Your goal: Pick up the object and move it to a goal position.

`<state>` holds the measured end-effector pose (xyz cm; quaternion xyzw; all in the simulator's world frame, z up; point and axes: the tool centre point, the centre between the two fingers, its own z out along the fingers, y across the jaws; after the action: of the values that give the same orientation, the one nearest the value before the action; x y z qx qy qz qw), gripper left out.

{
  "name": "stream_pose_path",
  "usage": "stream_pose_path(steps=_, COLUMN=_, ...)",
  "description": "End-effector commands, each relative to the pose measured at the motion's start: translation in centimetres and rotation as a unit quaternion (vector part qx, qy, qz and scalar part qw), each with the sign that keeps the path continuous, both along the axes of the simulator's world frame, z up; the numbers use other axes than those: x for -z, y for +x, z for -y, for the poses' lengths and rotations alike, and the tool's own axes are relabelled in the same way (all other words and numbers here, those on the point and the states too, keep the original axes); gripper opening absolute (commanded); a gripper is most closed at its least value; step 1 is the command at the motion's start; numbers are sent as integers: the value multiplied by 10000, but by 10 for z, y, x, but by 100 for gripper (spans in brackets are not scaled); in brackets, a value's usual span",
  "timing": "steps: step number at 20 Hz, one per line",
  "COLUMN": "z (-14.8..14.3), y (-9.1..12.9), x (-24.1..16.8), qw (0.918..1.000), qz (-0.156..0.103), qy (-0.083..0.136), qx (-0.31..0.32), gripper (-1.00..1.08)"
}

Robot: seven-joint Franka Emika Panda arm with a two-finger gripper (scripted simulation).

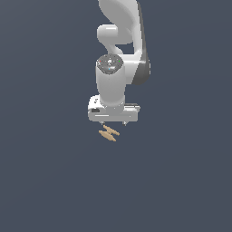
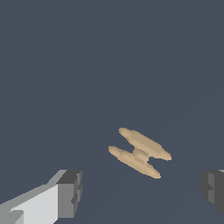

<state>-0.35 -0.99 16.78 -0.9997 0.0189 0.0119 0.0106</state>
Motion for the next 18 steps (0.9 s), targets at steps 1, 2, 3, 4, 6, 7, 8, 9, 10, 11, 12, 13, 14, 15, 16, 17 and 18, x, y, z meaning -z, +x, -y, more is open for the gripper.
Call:
stream_pose_path(steps=1, z=0, y=0, x=0, qw=10000, qz=0, qy=0, qx=0, gripper=100)
stream_pose_path(steps=2, z=0, y=0, x=0, qw=10000, qz=3, qy=2, qx=9, gripper=100)
stream_pose_path(steps=3, z=1, y=1, x=-1, qw=10000, qz=10, qy=7, qx=33, gripper=100)
stream_pose_path(steps=4, z=3, y=1, x=-2, qw=10000, qz=22, qy=16, qx=73, gripper=100)
stream_pose_path(steps=6, z=9, y=4, x=-6, qw=9998, qz=62, qy=45, qx=202, gripper=100)
stream_pose_path(steps=7, z=12, y=5, x=-9, qw=9996, qz=84, qy=62, qx=277, gripper=100)
stream_pose_path(steps=8, z=15, y=6, x=-11, qw=9994, qz=101, qy=75, qx=336, gripper=100)
stream_pose_path(steps=9, z=16, y=7, x=-12, qw=9992, qz=113, qy=84, qx=378, gripper=100)
stream_pose_path(steps=10, z=17, y=7, x=-13, qw=9991, qz=119, qy=89, qx=404, gripper=100)
stream_pose_path(steps=11, z=18, y=7, x=-13, qw=9990, qz=121, qy=91, qx=413, gripper=100)
stream_pose_path(steps=12, z=17, y=7, x=-13, qw=9991, qz=119, qy=89, qx=407, gripper=100)
stream_pose_path(steps=13, z=17, y=7, x=-12, qw=9991, qz=116, qy=86, qx=391, gripper=100)
stream_pose_path(steps=14, z=17, y=7, x=-12, qw=9992, qz=114, qy=84, qx=372, gripper=100)
stream_pose_path(steps=15, z=17, y=6, x=-11, qw=9993, qz=115, qy=82, qx=349, gripper=100)
stream_pose_path(steps=16, z=17, y=6, x=-11, qw=9994, qz=116, qy=81, qx=321, gripper=100)
stream_pose_path(steps=17, z=17, y=6, x=-10, qw=9995, qz=117, qy=78, qx=285, gripper=100)
stream_pose_path(steps=18, z=18, y=6, x=-9, qw=9996, qz=118, qy=75, qx=242, gripper=100)
